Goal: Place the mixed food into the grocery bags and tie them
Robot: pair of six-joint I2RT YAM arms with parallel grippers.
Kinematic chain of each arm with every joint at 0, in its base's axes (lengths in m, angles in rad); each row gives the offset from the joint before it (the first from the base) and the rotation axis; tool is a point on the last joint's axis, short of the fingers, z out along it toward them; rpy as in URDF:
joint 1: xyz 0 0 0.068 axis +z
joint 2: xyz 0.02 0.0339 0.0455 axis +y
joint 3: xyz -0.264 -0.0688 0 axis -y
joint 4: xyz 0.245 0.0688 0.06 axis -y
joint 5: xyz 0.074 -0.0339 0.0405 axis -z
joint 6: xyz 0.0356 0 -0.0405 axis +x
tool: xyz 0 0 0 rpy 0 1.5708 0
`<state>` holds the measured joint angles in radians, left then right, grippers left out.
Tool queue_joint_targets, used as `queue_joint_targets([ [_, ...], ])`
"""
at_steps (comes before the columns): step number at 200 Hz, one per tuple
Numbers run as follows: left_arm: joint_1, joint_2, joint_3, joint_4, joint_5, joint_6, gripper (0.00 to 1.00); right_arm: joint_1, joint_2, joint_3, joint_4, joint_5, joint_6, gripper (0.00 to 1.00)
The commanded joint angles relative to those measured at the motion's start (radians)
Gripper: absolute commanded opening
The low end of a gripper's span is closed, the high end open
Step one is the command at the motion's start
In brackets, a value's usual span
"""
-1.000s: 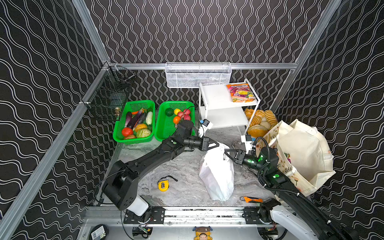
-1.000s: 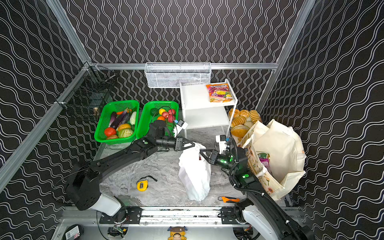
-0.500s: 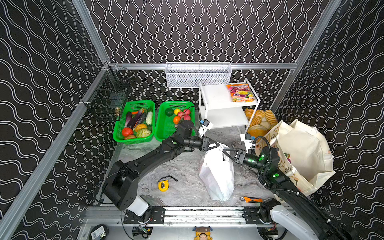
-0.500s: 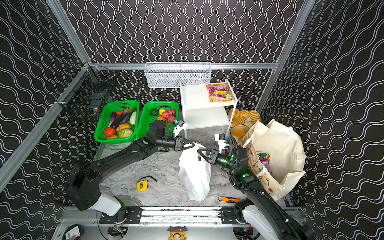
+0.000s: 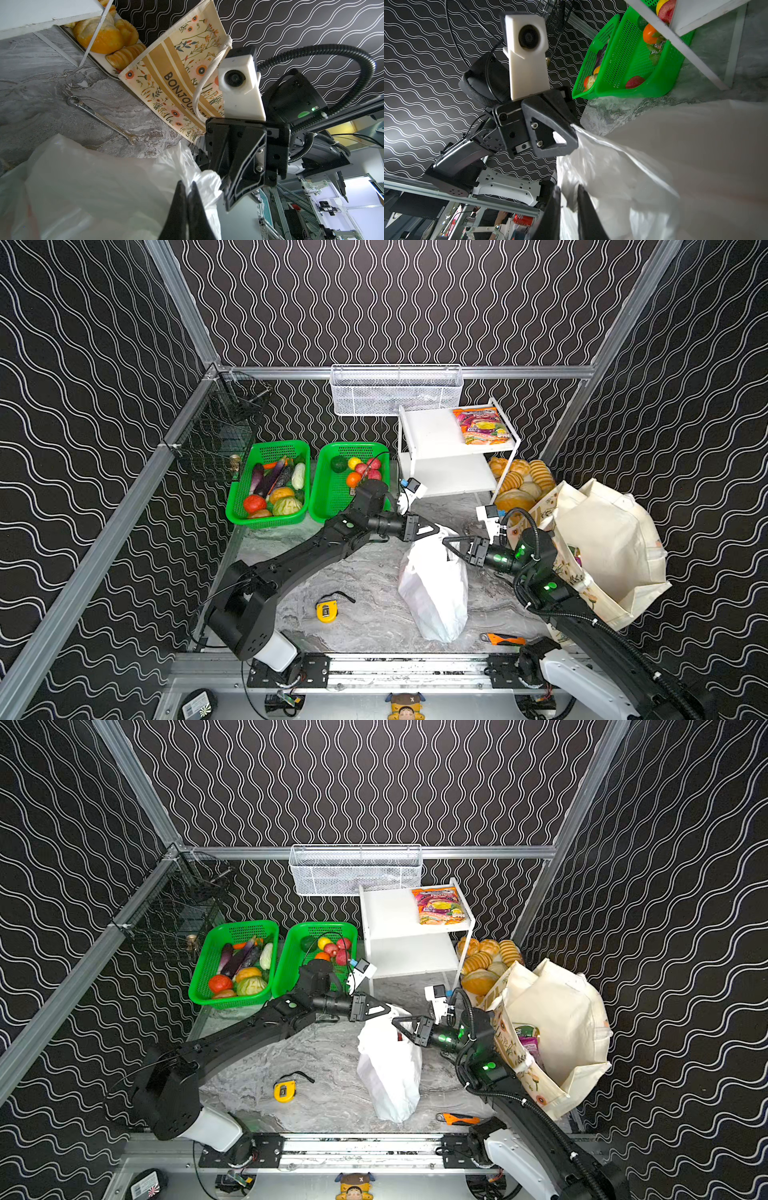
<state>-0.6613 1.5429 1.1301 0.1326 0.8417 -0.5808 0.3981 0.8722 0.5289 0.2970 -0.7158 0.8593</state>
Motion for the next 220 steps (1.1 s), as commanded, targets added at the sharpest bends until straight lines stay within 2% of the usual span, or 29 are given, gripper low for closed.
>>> queue_joint_targets([
  [1, -0.003, 0.000, 0.005, 0.017, 0.010, -0.002, 0.00, 0.002, 0.002, 0.009, -0.005, 0.034, -0.028, 0.19],
  [28, -0.003, 0.001, 0.008, 0.012, 0.010, 0.000, 0.00, 0.003, 0.010, 0.013, -0.002, 0.048, -0.030, 0.17],
  [54, -0.003, -0.001, 0.008, 0.006, 0.004, 0.003, 0.00, 0.004, 0.012, 0.022, -0.024, 0.062, -0.047, 0.00],
  [73, -0.004, -0.011, 0.015, -0.017, -0.011, 0.017, 0.00, 0.004, -0.010, 0.010, -0.036, 0.092, -0.054, 0.00],
  [83, -0.003, -0.021, 0.028, -0.064, -0.016, 0.048, 0.12, 0.004, -0.020, 0.006, -0.042, 0.102, -0.056, 0.00],
  [90, -0.003, -0.033, 0.039, -0.102, -0.032, 0.073, 0.29, 0.004, -0.025, 0.005, -0.050, 0.105, -0.058, 0.00],
  [97, -0.004, -0.047, 0.048, -0.140, -0.050, 0.096, 0.38, 0.004, -0.028, 0.006, -0.060, 0.107, -0.060, 0.00],
  [114, 0.003, -0.083, 0.068, -0.242, -0.084, 0.160, 0.52, 0.003, -0.033, -0.003, -0.063, 0.119, -0.058, 0.00],
  [132, 0.023, -0.138, 0.055, -0.313, -0.113, 0.198, 0.59, 0.004, -0.035, -0.013, -0.050, 0.122, -0.048, 0.00],
  [163, 0.104, -0.270, -0.052, -0.323, -0.094, 0.197, 0.62, 0.004, -0.028, -0.009, -0.044, 0.118, -0.045, 0.00],
  [196, 0.126, -0.346, -0.164, -0.362, 0.002, 0.293, 0.47, 0.004, -0.021, -0.005, -0.027, 0.118, -0.035, 0.00],
  [220, 0.111, -0.390, -0.284, -0.275, 0.028, 0.302, 0.47, 0.004, -0.016, 0.004, -0.036, 0.120, -0.038, 0.00],
])
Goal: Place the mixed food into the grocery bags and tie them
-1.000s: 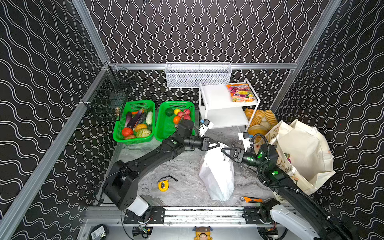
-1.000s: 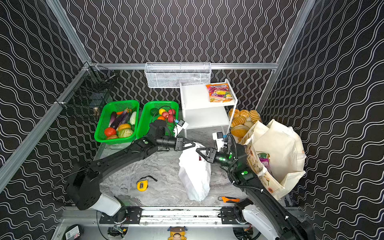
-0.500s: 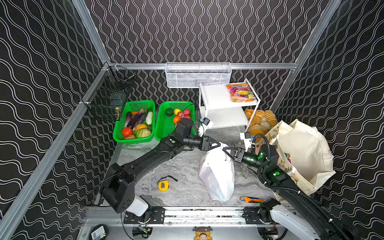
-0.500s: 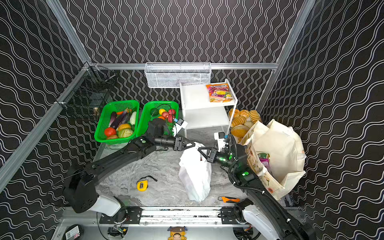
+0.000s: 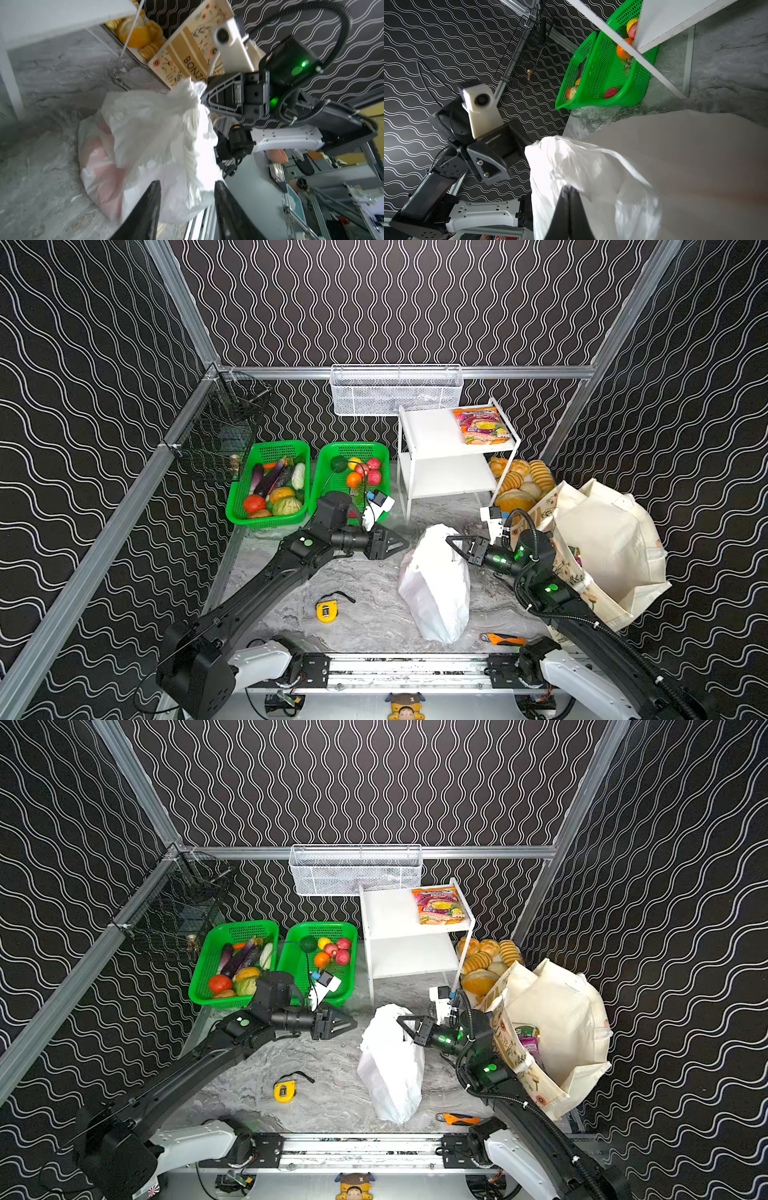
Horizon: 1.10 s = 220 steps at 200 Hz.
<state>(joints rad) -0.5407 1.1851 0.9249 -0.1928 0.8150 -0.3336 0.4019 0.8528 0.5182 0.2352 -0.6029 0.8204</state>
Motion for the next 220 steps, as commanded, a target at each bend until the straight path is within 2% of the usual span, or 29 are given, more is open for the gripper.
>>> queue_joint_targets([
  [1, -0.011, -0.034, -0.083, 0.057, 0.054, 0.055, 0.46, 0.000, 0.004, 0.015, 0.027, 0.007, 0.001, 0.00],
  [30, -0.077, -0.065, -0.142, 0.164, 0.025, 0.093, 0.49, 0.000, 0.010, 0.020, 0.019, 0.005, 0.005, 0.00],
  [75, -0.161, 0.014, -0.115, 0.145, -0.052, 0.136, 0.49, 0.000, 0.002, 0.017, 0.035, 0.004, 0.017, 0.00],
  [95, -0.168, 0.040, -0.100, 0.133, -0.072, 0.151, 0.46, 0.000, 0.005, 0.025, 0.026, -0.007, 0.013, 0.00],
  [119, -0.170, 0.048, -0.091, 0.192, -0.082, 0.127, 0.33, 0.000, 0.003, 0.015, 0.040, -0.011, 0.022, 0.00],
  [135, -0.170, 0.048, -0.104, 0.253, -0.069, 0.100, 0.14, 0.000, 0.000, 0.016, 0.027, -0.007, 0.017, 0.00],
  [150, -0.170, 0.043, -0.099, 0.214, -0.097, 0.118, 0.00, 0.000, -0.009, 0.020, 0.004, 0.009, 0.010, 0.00],
  [170, -0.167, 0.022, -0.081, 0.098, -0.202, 0.133, 0.00, 0.000, -0.044, 0.041, -0.103, 0.096, -0.024, 0.00],
  [185, -0.145, 0.010, -0.067, 0.009, -0.263, 0.130, 0.00, 0.000, -0.078, 0.062, -0.204, 0.202, -0.039, 0.00],
  [206, -0.087, -0.011, -0.065, -0.062, -0.295, 0.095, 0.00, 0.000, -0.105, 0.094, -0.352, 0.362, -0.048, 0.00],
  [220, -0.053, -0.033, -0.078, -0.072, -0.287, 0.077, 0.00, -0.001, -0.113, 0.097, -0.401, 0.415, -0.053, 0.00],
])
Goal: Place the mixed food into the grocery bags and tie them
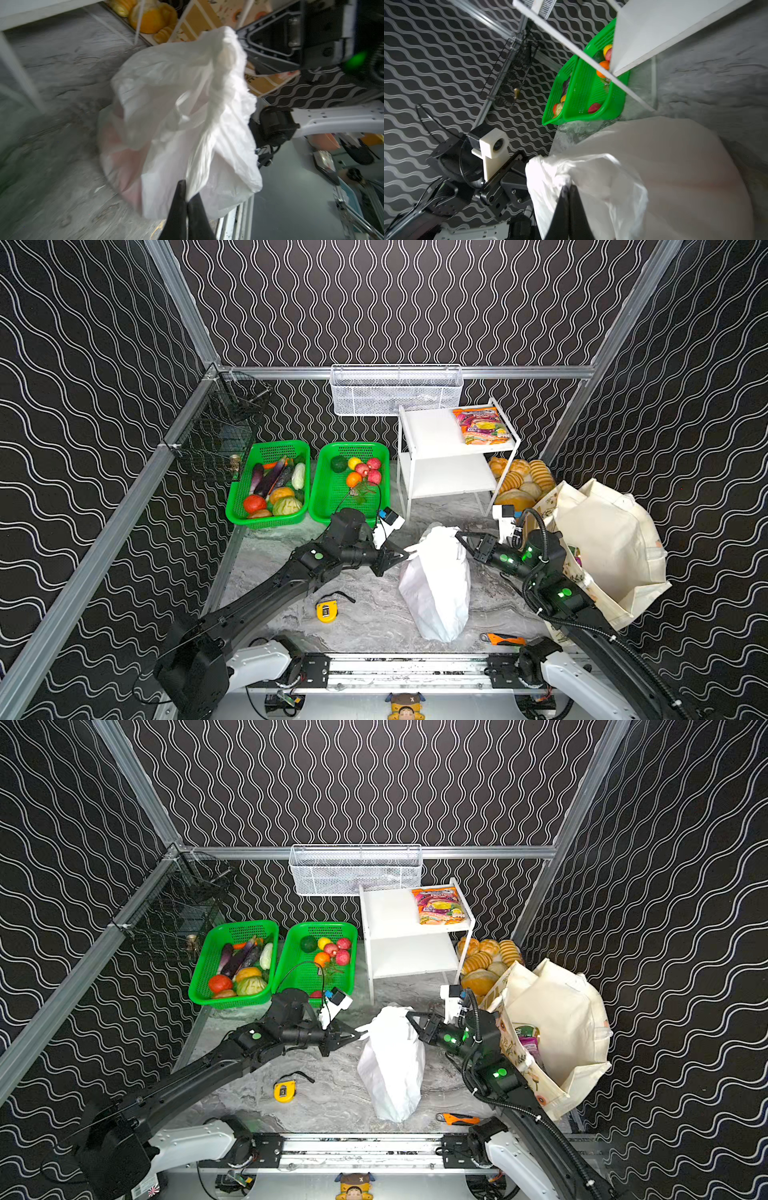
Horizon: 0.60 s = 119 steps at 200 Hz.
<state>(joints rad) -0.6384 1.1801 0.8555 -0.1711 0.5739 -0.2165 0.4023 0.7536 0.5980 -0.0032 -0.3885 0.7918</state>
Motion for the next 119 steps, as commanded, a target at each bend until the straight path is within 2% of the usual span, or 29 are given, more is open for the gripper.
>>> queue_joint_targets([
  [1, 0.045, -0.029, -0.010, -0.093, -0.046, -0.041, 0.00, -0.002, -0.014, 0.018, -0.164, 0.203, -0.025, 0.00],
  [41, 0.069, -0.043, -0.007, -0.178, -0.109, -0.037, 0.00, -0.002, -0.035, 0.036, -0.205, 0.302, -0.012, 0.00],
  [86, 0.130, -0.125, 0.022, -0.325, -0.312, -0.017, 0.00, -0.002, -0.029, 0.156, -0.311, 0.442, -0.082, 0.00],
  [101, 0.137, -0.168, -0.013, -0.355, -0.395, -0.022, 0.00, -0.002, -0.020, 0.142, -0.328, 0.467, -0.087, 0.00],
  [119, 0.144, -0.203, -0.088, -0.388, -0.455, -0.098, 0.00, -0.003, -0.013, 0.076, -0.330, 0.488, -0.050, 0.00],
])
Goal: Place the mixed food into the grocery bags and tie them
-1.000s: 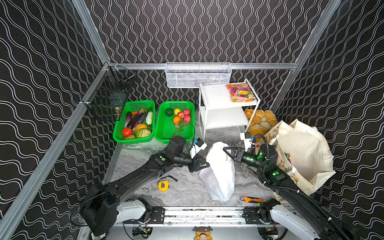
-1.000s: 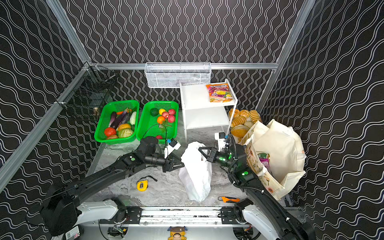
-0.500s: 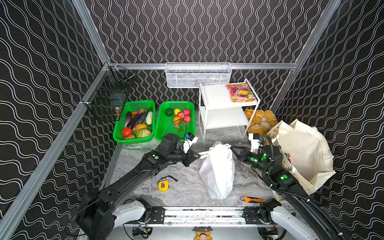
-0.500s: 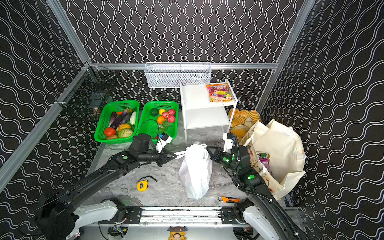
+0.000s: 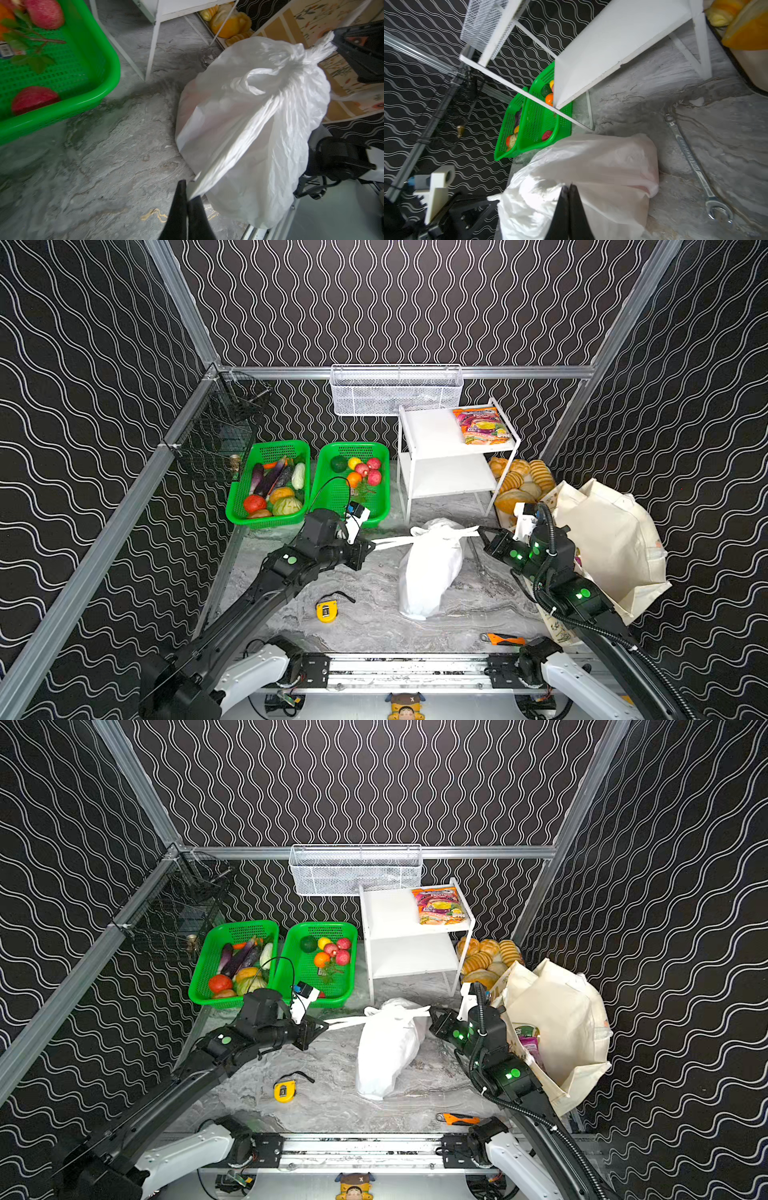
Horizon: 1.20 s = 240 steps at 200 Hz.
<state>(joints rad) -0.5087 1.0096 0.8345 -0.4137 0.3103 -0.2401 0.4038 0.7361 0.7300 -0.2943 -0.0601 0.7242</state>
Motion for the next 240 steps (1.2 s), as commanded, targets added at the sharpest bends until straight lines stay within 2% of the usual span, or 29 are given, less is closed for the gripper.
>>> queue_joint_targets([
  [1, 0.015, -0.035, -0.072, -0.147, -0.192, -0.079, 0.00, -0.004, 0.005, -0.061, -0.038, 0.160, 0.021, 0.00],
  [28, 0.022, -0.098, -0.163, -0.166, -0.218, -0.152, 0.00, -0.006, -0.011, -0.145, -0.010, 0.186, 0.077, 0.00],
  [56, 0.033, -0.156, -0.133, -0.228, -0.313, -0.148, 0.00, -0.006, 0.005, -0.068, -0.020, 0.221, 0.033, 0.00],
  [71, 0.034, -0.171, -0.133, -0.223, -0.313, -0.133, 0.00, -0.008, 0.030, -0.027, -0.024, 0.185, -0.006, 0.00],
  [81, 0.033, -0.172, -0.142, -0.192, -0.245, -0.108, 0.00, -0.008, 0.043, -0.035, 0.006, 0.089, -0.031, 0.00],
  [87, 0.034, -0.168, -0.142, -0.170, -0.165, -0.089, 0.00, -0.008, 0.048, -0.050, 0.047, 0.003, -0.036, 0.00],
  [106, 0.032, -0.137, -0.110, -0.135, 0.002, -0.067, 0.00, -0.008, 0.062, -0.138, 0.198, -0.257, 0.045, 0.00],
  [119, 0.033, -0.123, -0.092, -0.130, 0.056, -0.056, 0.00, -0.008, 0.057, -0.173, 0.239, -0.303, 0.096, 0.00],
  [140, 0.033, -0.135, -0.084, -0.129, 0.063, -0.043, 0.00, -0.008, 0.013, -0.167, 0.222, -0.295, 0.109, 0.21],
  [148, 0.032, -0.141, -0.084, -0.125, 0.064, -0.042, 0.00, -0.008, 0.000, -0.168, 0.236, -0.314, 0.119, 0.32],
  [171, 0.033, -0.142, -0.087, -0.112, 0.079, -0.042, 0.00, -0.008, -0.005, -0.173, 0.258, -0.378, 0.170, 0.49],
  [203, 0.032, -0.137, -0.094, -0.107, 0.091, -0.054, 0.00, -0.006, -0.009, -0.255, 0.359, -0.374, 0.319, 0.66],
  [240, 0.032, -0.141, -0.089, -0.108, 0.093, -0.054, 0.00, 0.003, 0.003, -0.311, 0.427, -0.344, 0.410, 0.70],
])
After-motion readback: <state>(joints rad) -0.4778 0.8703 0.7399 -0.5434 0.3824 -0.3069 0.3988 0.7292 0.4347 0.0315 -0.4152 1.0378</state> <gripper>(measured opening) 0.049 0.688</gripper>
